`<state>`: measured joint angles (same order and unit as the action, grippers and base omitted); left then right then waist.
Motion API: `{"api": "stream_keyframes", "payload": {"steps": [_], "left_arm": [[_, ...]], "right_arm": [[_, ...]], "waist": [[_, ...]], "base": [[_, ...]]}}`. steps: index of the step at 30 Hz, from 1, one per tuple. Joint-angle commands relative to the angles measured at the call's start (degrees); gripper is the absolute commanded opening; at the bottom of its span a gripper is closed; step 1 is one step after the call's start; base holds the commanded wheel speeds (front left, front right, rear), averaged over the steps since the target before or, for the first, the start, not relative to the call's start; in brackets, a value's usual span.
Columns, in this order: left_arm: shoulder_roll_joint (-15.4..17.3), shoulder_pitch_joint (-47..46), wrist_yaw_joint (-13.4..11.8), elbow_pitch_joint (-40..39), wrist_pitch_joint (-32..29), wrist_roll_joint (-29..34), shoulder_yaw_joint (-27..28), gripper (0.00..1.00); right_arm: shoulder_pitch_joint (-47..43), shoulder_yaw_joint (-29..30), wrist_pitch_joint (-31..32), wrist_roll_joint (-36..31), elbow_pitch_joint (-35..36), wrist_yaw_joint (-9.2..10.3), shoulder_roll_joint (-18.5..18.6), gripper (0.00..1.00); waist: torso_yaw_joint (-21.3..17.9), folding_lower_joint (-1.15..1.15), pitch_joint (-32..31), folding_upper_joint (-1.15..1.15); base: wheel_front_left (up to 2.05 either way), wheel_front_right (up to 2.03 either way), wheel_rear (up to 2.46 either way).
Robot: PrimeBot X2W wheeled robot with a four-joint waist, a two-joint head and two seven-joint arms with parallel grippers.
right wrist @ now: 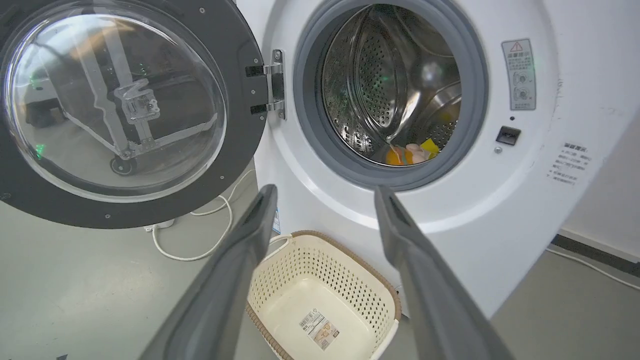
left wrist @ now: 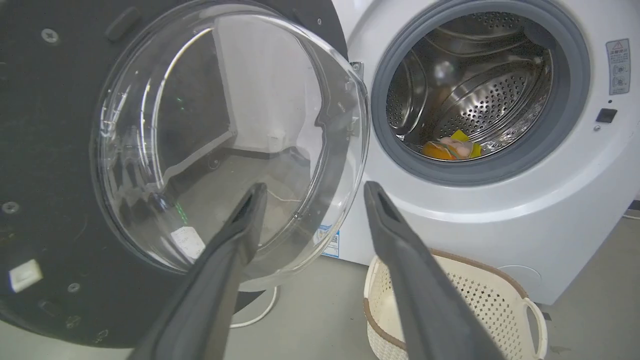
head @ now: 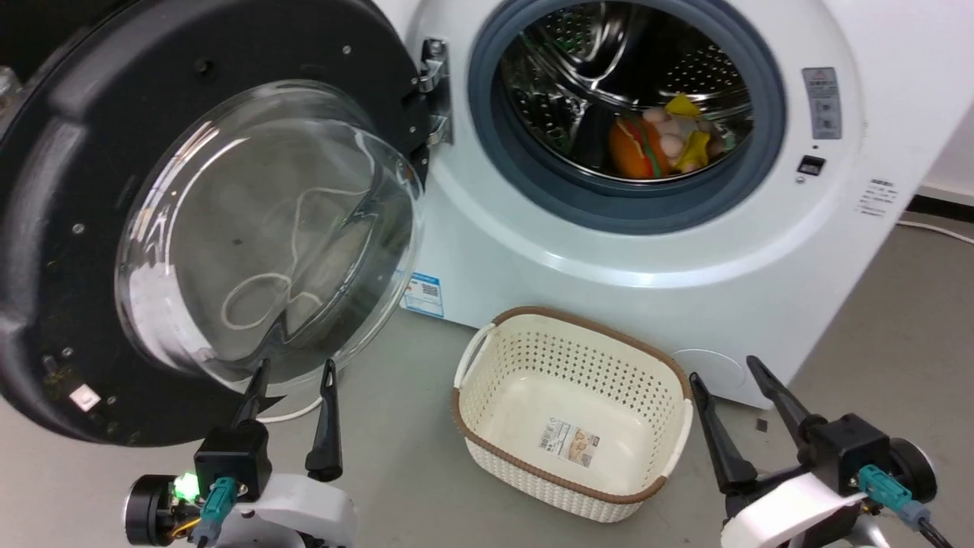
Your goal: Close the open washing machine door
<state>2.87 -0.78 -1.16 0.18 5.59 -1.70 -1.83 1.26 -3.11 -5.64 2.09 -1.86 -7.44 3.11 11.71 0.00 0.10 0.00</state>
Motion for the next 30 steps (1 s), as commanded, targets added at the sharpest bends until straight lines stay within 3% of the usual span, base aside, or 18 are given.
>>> {"api": "stream_keyframes", "payload": {"steps": [1,26,27,28,29,30], "left_arm": [[0.01,1.01,-0.50,-0.41,0.59,-0.22,0.01,1.00],[0.01,2.01,-1.44,-1.03,3.82,-1.48,-0.43,1.00],[0.01,2.09,-1.15,-0.69,3.94,-1.65,-0.50,0.53],[0.01,2.10,-0.87,-0.42,4.06,-1.73,-0.53,0.16],[0.01,2.06,-0.58,-0.30,4.18,-1.82,-0.55,0.00],[0.01,2.00,-0.35,-0.29,4.30,-1.89,-0.46,0.00]], "right_arm": [[0.78,-0.45,-0.55,0.24,-0.37,-0.02,0.30,1.00],[1.87,-3.49,-3.77,1.58,-2.09,-0.03,1.00,1.00],[1.81,-3.55,-3.89,1.63,-2.11,-0.03,1.00,1.00],[1.73,-3.59,-4.01,1.69,-2.13,-0.03,0.99,1.00],[1.63,-3.60,-4.13,1.74,-2.14,-0.03,0.99,1.00],[1.51,-3.57,-4.25,1.80,-2.16,-0.03,0.98,1.00]], "waist": [[0.60,0.00,0.18,0.00],[7.16,0.00,0.63,0.00],[7.41,0.00,0.67,0.00],[7.66,0.00,0.70,0.00],[7.91,0.00,0.72,0.00],[8.16,0.00,0.74,0.00]], "base": [[0.00,0.00,0.00],[0.00,0.00,0.00],[0.00,0.00,0.00],[0.00,0.00,0.00],[0.00,0.00,0.00],[0.00,0.00,0.00]]}}
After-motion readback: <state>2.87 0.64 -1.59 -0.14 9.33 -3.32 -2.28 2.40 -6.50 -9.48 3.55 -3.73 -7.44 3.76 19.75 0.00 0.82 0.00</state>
